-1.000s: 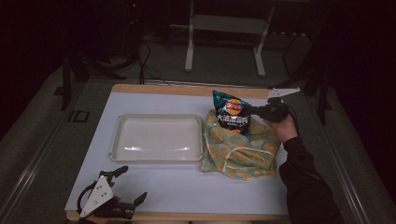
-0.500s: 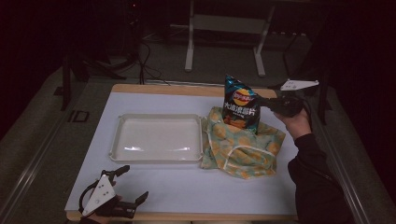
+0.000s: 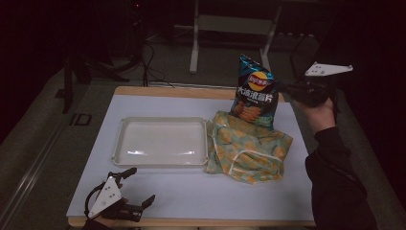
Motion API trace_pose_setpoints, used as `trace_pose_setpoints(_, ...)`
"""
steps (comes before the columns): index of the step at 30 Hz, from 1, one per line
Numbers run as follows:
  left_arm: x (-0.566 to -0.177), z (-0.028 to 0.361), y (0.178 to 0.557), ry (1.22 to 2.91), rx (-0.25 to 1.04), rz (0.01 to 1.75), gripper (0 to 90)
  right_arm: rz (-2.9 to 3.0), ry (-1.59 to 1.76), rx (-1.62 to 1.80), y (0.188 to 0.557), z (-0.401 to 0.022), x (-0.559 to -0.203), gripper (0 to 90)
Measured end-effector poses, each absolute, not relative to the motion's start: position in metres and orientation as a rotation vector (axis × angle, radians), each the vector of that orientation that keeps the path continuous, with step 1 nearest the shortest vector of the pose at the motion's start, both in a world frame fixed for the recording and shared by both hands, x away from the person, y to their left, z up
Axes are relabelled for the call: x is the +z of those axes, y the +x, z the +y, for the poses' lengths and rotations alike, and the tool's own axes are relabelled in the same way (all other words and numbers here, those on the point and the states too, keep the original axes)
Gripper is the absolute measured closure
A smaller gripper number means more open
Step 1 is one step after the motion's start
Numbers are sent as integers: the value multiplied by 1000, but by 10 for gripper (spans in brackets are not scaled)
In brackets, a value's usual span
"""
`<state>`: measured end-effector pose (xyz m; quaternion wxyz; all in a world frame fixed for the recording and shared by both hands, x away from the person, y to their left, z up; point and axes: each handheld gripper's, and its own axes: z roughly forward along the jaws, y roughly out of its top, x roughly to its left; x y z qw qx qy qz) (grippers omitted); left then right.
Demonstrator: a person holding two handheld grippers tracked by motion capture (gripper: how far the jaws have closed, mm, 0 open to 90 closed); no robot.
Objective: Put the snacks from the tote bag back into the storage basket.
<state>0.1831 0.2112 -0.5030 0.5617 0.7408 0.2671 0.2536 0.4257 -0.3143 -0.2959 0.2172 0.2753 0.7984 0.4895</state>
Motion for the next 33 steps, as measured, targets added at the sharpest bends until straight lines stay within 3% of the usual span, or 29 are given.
trace_pose_setpoints(8,-503,211,183,1745,599,627,1,2191,731,1370,421,-307,-269,898)
trace_pose_setpoints(16,-503,212,182,1744,599,630,2,2215,645,1393,420,-270,-249,898)
trace_pose_setpoints(33,-503,211,181,1740,596,623,2,2297,493,1465,419,-194,-253,898)
